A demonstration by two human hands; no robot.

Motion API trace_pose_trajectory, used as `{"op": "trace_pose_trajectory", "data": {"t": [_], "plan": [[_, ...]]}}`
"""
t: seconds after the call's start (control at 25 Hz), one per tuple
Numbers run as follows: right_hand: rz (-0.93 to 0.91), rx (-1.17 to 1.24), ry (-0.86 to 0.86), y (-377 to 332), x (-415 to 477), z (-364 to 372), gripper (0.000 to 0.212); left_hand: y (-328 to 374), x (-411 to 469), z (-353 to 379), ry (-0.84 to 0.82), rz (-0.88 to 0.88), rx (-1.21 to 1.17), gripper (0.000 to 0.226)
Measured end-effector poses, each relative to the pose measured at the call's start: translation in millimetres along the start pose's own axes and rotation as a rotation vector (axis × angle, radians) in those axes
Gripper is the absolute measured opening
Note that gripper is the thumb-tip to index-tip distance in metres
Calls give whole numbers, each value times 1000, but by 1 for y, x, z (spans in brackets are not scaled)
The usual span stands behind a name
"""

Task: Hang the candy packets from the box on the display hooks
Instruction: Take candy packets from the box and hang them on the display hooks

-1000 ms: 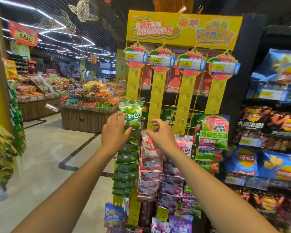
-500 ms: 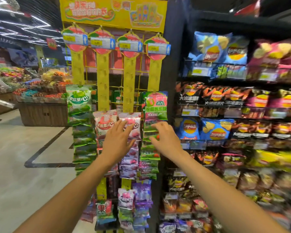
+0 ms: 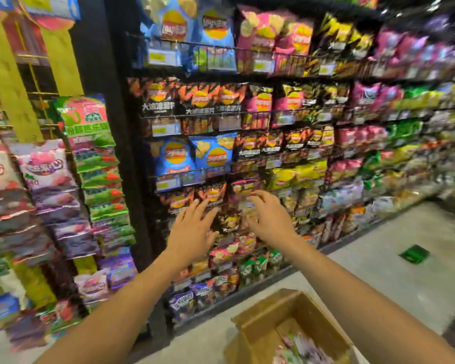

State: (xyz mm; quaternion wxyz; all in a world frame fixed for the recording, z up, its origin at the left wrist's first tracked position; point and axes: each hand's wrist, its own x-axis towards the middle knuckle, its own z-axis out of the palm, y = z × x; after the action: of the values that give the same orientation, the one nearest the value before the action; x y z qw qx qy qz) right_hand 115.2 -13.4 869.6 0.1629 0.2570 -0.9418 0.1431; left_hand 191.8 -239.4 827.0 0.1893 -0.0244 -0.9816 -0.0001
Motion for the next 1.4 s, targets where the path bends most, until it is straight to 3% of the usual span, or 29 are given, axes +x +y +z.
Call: {"op": "trace_pose_trajectory", "data": {"t": [0.4,0.92,1.24,1.4], "plan": [[345,-66,-93,172,-68,5,55,136,76,85,-138,231,-154,63],[594,-63,-125,304,-10,71,49,201,225,207,-302,416,-235,64],[652,-19,-224,377,-39,219,44,224,210,375,-423,417,-260,66],[670,0,-297,419,-86,330,44,240,173,498,-482,431,-250,66]]}}
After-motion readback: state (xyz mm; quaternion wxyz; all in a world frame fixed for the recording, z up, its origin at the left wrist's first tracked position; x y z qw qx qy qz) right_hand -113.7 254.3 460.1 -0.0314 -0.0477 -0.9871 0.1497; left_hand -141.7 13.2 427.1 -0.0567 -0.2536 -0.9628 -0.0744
